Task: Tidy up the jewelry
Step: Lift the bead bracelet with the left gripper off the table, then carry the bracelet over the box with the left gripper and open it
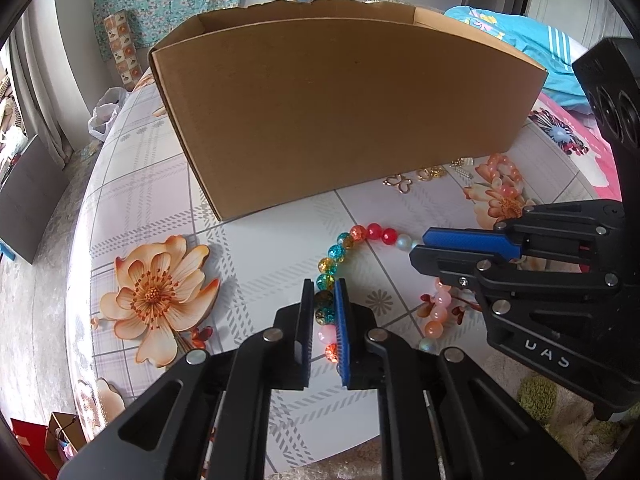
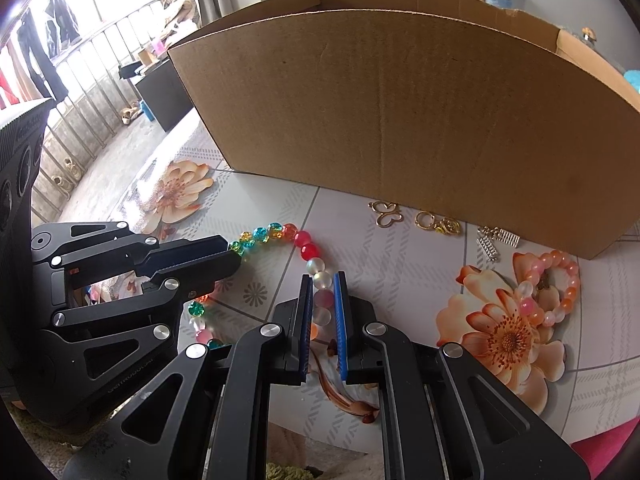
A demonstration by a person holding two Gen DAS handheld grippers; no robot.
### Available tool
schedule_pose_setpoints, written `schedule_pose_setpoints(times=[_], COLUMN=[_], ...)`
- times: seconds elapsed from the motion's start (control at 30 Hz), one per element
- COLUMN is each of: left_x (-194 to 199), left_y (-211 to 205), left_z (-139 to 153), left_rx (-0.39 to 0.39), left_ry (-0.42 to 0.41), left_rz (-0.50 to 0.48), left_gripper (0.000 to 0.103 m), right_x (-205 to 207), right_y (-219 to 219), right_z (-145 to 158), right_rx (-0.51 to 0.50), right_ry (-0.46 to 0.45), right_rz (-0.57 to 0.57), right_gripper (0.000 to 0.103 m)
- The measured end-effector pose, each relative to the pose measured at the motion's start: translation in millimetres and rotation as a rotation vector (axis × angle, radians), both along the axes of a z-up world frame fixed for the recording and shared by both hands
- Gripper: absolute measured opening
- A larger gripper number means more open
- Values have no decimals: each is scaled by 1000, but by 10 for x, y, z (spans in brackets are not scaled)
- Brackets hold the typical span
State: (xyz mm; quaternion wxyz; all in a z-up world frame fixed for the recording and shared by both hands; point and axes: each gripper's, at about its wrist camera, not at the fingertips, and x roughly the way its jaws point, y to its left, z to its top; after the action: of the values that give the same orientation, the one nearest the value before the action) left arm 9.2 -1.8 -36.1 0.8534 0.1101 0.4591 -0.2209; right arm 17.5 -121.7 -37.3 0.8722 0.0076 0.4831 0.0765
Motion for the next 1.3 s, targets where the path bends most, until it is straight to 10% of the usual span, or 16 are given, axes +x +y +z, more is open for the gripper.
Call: schedule_pose_setpoints(times=[0.5,1.0,1.3], left_x=[-84,-577,-201], left_y=[58,36,-15], left_z=[122,1242,1912], left_rx=[-40,-124,-222], left_ry=[-30,-327,-429], left_rz=[33,-36,-92], left_gripper=[9,9,9], right_x=[-161,-596,-303], right_y=[-17,-212,-371], right_z=[59,871,1535], right_rx=[4,54,55], right_ry=[-71,-355,-465], right_rz=[-23,-32,32], right_gripper=[8,7,7])
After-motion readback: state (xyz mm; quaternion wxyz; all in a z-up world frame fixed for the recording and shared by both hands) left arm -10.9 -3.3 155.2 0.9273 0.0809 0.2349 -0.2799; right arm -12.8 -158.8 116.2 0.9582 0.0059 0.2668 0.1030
